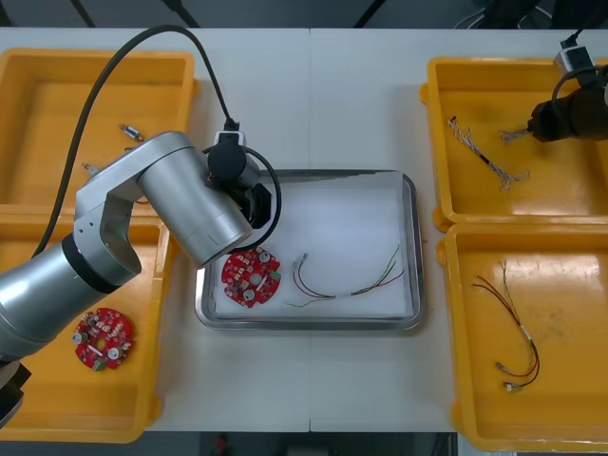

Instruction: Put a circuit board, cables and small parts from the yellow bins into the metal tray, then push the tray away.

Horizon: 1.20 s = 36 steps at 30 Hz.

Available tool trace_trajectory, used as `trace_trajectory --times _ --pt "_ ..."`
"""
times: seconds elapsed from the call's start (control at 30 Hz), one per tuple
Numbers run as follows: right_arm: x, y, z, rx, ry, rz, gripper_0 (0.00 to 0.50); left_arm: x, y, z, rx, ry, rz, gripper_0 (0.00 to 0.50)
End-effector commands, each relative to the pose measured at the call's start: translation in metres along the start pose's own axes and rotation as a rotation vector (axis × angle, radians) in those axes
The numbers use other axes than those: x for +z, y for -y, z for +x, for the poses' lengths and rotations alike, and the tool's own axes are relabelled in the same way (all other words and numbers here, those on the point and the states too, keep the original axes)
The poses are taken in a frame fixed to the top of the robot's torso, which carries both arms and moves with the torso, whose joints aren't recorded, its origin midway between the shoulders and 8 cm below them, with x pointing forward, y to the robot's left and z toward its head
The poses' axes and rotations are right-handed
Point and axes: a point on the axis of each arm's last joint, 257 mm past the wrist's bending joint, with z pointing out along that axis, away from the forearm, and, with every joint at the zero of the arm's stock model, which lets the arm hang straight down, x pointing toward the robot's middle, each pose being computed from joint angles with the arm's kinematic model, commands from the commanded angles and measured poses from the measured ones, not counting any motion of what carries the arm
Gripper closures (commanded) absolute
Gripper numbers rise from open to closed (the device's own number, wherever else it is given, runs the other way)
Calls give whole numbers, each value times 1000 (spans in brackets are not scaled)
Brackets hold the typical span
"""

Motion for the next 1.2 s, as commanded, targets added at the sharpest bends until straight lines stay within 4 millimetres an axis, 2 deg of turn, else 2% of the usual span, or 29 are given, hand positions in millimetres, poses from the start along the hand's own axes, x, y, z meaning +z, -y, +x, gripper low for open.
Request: trace_trajectory --times 0.03,0.07,0.2,0.33,0.43,0.5,0.57,0.67,0.8,0.93,1.03,1.2 --pt "4 -10 1 111 24 -33 0 0 5 4 -5 4 10 242" --pt "4 -12 0 126 30 -40 0 0 5 4 -1 5 10 195" --pt "4 -15 -2 168 43 -57 0 1 3 4 2 5 5 88" --pt "4 -13 -2 202 47 -62 0 -2 2 1 5 11 4 41" --pt "4 -14 -1 234 48 -69 4 -12 5 -2 10 6 2 26" --pt "4 -13 0 248 49 -71 303 -24 9 -4 12 -13 8 3" --pt "4 -12 2 254 47 -69 432 -35 12 -6 6 -31 19 0" --pt "4 -13 4 265 37 -75 497 -56 16 -11 -5 -61 39 0" --pt "3 -16 10 278 11 -91 500 -85 12 -14 -19 -126 59 0" --pt "-2 -9 15 282 -12 -96 500 -107 2 -20 -30 -177 63 0" --pt "-13 -3 18 288 -46 -122 500 -127 -16 -36 -66 -205 63 0" --pt "-34 15 21 238 -95 -126 500 -144 -46 -56 -127 -234 65 0"
